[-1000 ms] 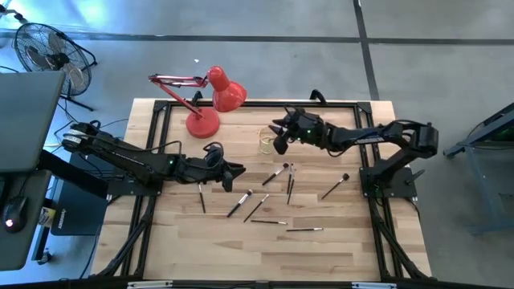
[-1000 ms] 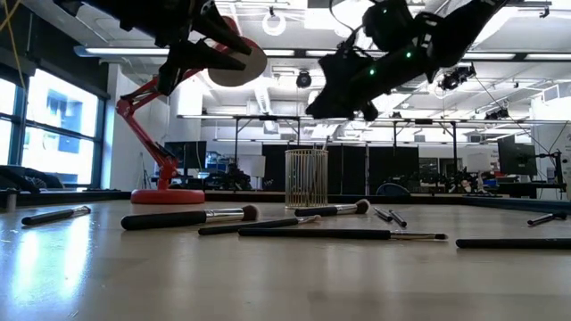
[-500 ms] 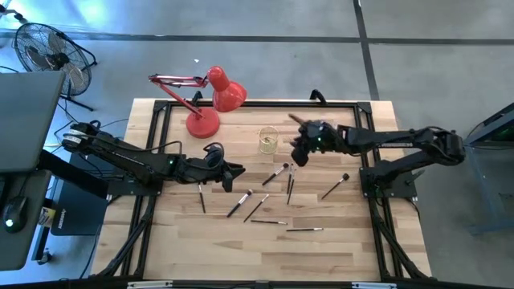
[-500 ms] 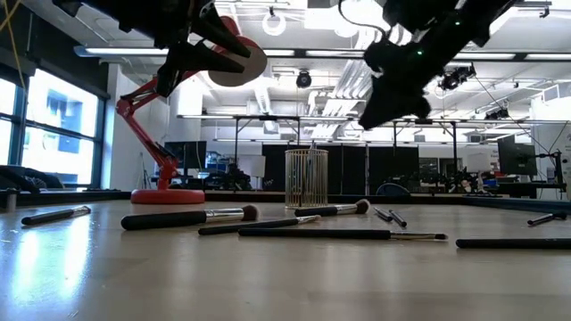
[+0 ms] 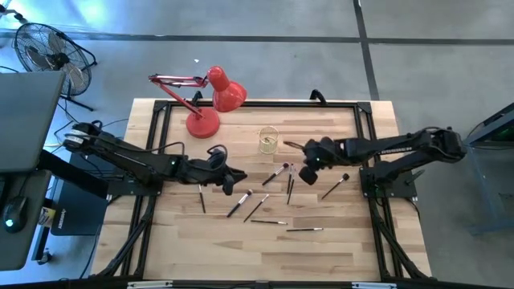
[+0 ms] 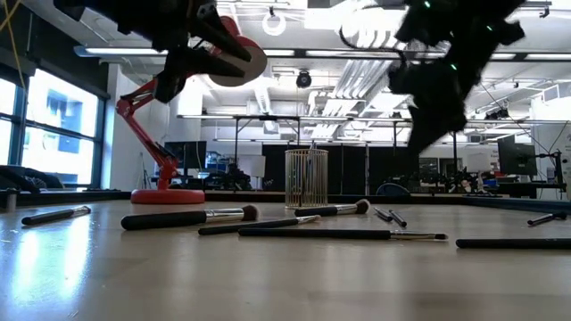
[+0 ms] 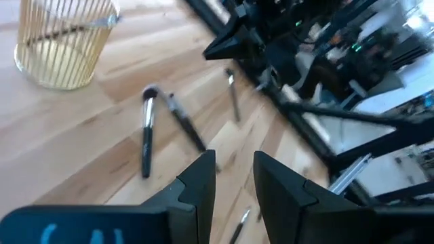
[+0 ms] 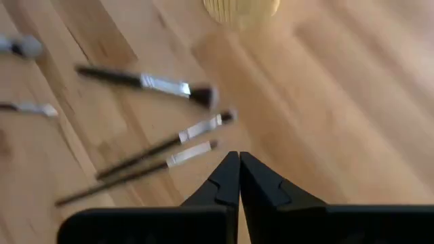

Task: Put items in baskets/containers
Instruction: Put the makeup brush into the wire bin

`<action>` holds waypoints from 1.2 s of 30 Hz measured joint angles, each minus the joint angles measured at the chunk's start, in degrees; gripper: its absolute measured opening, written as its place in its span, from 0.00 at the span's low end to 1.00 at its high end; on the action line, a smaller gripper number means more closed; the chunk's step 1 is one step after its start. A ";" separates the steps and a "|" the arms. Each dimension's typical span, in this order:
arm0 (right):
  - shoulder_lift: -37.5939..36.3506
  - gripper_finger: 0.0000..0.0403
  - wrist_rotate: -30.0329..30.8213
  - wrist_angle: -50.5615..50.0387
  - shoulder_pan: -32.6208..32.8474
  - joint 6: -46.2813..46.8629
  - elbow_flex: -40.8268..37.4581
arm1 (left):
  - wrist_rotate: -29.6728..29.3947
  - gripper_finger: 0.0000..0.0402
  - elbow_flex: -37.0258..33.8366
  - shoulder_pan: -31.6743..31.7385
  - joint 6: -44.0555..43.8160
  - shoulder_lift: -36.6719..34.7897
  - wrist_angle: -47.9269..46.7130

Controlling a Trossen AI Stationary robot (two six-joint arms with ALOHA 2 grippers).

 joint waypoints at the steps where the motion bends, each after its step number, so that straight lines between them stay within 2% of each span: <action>1: -0.18 0.01 -1.23 1.44 0.31 0.98 -1.90 | -0.01 0.24 0.61 -0.29 0.00 0.31 -1.43; 4: -1.55 0.01 -5.05 7.50 1.28 4.08 -7.12 | 0.22 0.24 5.24 -1.20 0.02 2.38 -7.29; 11: -6.59 0.01 -5.24 21.24 4.15 7.33 -15.86 | 5.26 0.24 20.78 -1.06 0.10 12.29 -35.02; 17: -10.54 0.00 -4.39 22.55 4.36 7.03 -17.54 | 12.01 0.24 30.52 -1.08 0.48 22.16 -48.43; 25: -13.97 0.00 -5.95 22.17 4.38 3.94 -17.62 | 18.27 0.24 34.49 -1.06 0.02 32.21 -49.71; 29: -15.13 0.00 -8.14 22.20 4.38 2.14 -17.62 | 19.07 0.24 34.48 -0.68 -3.78 35.47 -50.75; 36: -16.33 0.00 -11.34 21.19 4.36 0.31 -17.62 | 18.49 0.24 34.74 -0.54 -4.60 39.08 -48.63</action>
